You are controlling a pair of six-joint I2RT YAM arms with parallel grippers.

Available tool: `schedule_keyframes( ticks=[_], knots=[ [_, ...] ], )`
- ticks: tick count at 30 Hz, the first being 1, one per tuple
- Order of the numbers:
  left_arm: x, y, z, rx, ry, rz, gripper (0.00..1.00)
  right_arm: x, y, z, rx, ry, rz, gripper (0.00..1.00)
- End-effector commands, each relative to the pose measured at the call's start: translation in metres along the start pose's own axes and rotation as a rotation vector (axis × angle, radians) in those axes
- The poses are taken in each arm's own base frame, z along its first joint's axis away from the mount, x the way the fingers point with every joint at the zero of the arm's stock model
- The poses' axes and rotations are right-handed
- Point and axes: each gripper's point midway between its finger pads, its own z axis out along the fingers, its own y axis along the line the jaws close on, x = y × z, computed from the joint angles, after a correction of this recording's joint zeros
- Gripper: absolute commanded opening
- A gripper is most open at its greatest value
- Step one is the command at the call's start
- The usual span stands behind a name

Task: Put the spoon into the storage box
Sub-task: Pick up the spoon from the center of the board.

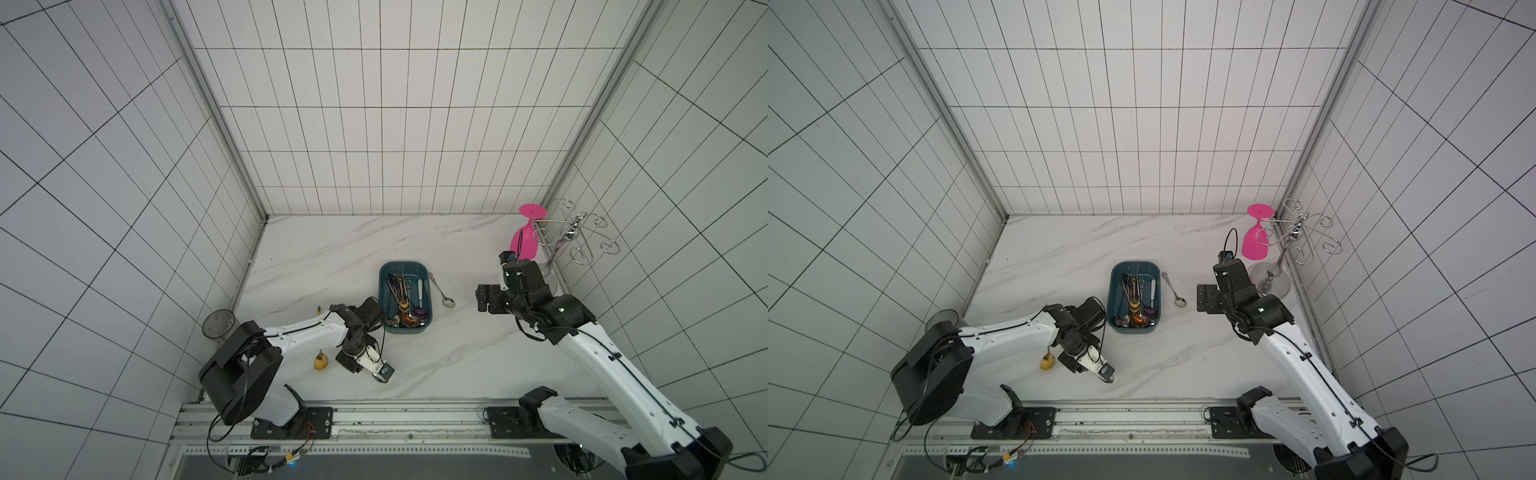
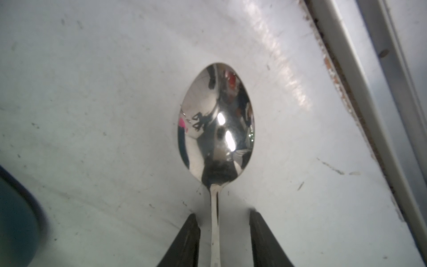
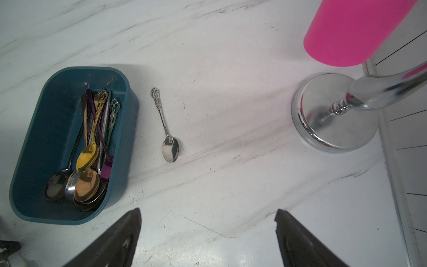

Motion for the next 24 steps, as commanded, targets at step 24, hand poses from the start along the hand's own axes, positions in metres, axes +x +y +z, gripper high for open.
schedule_keyframes(
  ticks=[24],
  knots=[
    [0.003, 0.03, -0.093, -0.254, 0.124, 0.104, 0.0, 0.013, -0.015, 0.005, 0.037, 0.031, 0.003, 0.94]
  ],
)
